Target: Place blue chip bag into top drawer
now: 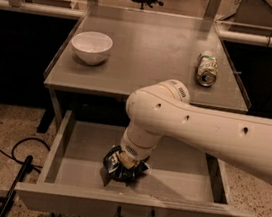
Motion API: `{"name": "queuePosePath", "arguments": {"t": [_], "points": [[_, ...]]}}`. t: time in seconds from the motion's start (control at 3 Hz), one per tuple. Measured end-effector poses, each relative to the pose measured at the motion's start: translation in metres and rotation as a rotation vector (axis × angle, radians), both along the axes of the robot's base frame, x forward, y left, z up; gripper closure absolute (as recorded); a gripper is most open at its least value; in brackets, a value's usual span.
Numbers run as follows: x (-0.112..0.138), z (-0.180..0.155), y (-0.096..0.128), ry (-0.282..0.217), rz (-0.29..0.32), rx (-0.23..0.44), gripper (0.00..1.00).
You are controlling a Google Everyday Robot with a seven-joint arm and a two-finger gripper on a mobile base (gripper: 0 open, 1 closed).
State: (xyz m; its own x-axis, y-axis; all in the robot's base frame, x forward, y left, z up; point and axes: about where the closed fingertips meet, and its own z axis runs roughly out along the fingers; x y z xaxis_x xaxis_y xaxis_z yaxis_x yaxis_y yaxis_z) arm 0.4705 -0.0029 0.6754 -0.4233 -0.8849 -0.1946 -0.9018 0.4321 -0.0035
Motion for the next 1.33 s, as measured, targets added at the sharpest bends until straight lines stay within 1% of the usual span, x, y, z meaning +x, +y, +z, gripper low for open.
{"name": "queuePosePath", "arguments": {"t": [0.33,1.33], "points": [[0.0,-0.0001,0.0,0.0,0.0,0.0,0.81],[0.0,-0.0001,0.0001,0.0,0.0,0.0,0.11]]}}
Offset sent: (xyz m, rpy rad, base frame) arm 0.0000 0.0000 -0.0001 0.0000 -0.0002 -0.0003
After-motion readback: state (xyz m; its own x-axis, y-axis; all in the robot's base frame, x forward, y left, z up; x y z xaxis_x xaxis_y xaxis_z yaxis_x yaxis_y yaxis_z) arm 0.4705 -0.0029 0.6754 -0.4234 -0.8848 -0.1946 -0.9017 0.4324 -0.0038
